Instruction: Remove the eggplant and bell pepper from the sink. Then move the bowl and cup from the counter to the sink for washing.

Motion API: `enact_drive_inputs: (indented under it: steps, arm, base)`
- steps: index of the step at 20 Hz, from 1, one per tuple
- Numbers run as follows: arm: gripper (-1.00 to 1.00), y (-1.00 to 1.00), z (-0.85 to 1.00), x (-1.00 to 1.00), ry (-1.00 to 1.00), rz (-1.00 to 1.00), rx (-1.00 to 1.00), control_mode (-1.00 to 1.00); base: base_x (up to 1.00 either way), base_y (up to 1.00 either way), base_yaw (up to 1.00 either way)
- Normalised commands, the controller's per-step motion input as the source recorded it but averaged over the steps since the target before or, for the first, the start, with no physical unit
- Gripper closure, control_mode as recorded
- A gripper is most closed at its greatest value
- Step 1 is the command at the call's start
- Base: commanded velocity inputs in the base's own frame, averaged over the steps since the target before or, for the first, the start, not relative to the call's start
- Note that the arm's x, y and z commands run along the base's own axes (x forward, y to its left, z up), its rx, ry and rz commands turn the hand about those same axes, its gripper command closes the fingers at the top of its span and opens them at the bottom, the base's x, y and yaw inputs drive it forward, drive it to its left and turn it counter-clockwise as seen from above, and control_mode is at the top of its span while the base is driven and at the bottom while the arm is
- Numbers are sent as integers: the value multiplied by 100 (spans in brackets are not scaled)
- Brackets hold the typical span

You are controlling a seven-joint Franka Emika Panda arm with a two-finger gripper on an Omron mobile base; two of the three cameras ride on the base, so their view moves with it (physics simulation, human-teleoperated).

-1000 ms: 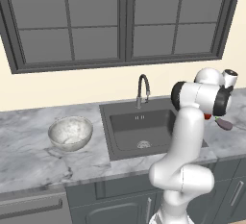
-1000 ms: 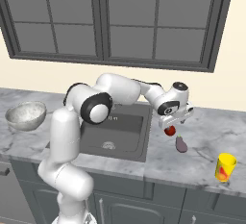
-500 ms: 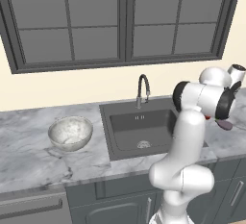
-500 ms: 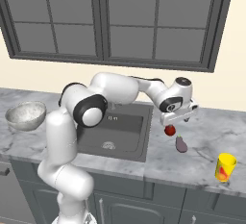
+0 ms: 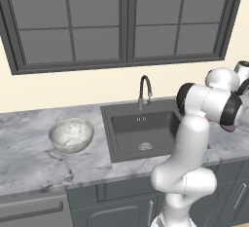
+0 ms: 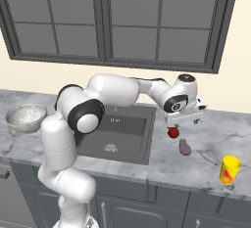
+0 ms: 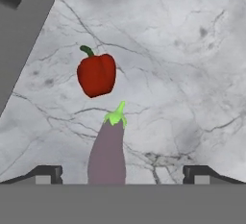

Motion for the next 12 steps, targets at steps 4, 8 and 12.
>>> enact_drive_inputs:
  steps: [4, 8, 12]
  arm:
    - [-100, -20, 19, -30, 0, -15, -1, -100]
    - [-100, -23, 21, -33, 0, -11, 0, -100]
    - [-100, -29, 21, -36, 0, -6, 0, -100]
  base:
    - [0, 0, 0]
    - [0, 0, 0]
    - [0, 0, 0]
